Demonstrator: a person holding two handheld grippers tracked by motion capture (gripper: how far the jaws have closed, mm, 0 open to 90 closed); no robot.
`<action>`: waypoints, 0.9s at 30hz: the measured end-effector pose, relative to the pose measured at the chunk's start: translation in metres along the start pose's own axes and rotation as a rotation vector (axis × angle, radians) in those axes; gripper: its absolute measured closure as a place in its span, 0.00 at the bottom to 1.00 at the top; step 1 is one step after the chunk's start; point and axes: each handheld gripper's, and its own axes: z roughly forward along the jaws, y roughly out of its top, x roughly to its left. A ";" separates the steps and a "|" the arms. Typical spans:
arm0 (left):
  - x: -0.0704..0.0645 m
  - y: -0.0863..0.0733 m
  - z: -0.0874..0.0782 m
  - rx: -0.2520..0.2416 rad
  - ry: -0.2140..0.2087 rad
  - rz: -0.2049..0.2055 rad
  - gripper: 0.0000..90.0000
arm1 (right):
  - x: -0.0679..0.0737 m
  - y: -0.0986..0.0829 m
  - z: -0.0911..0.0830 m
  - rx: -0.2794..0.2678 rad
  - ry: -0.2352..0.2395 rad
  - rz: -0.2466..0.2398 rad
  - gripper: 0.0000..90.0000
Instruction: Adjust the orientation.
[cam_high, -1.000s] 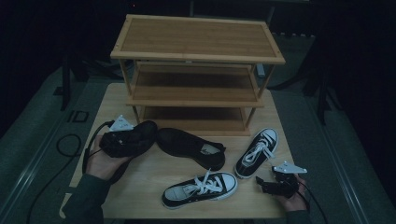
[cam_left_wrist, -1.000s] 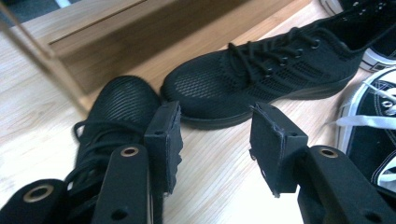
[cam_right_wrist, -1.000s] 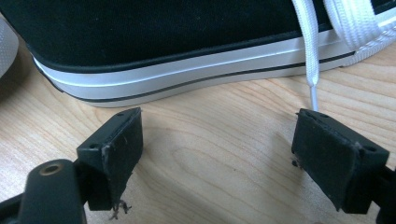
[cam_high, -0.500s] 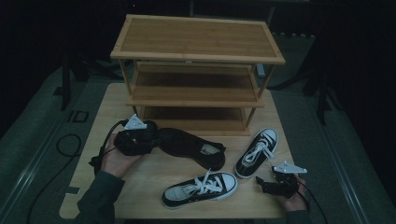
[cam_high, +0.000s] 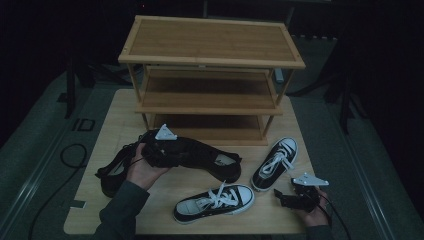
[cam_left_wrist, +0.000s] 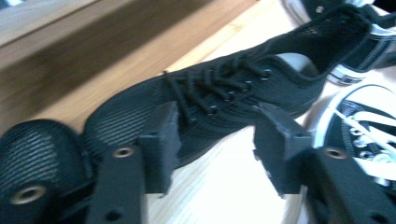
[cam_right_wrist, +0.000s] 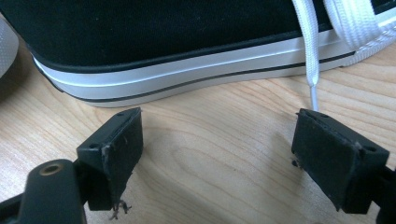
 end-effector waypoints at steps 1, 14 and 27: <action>-0.002 0.003 0.004 0.008 -0.014 0.007 0.58 | 0.000 0.000 0.000 0.000 0.000 0.000 0.18; -0.022 0.021 0.026 0.010 -0.080 0.071 0.66 | 0.000 0.000 0.000 0.000 0.000 0.000 0.18; -0.047 0.037 0.052 0.034 -0.145 0.167 0.99 | 0.000 0.000 0.000 -0.001 0.000 -0.001 0.18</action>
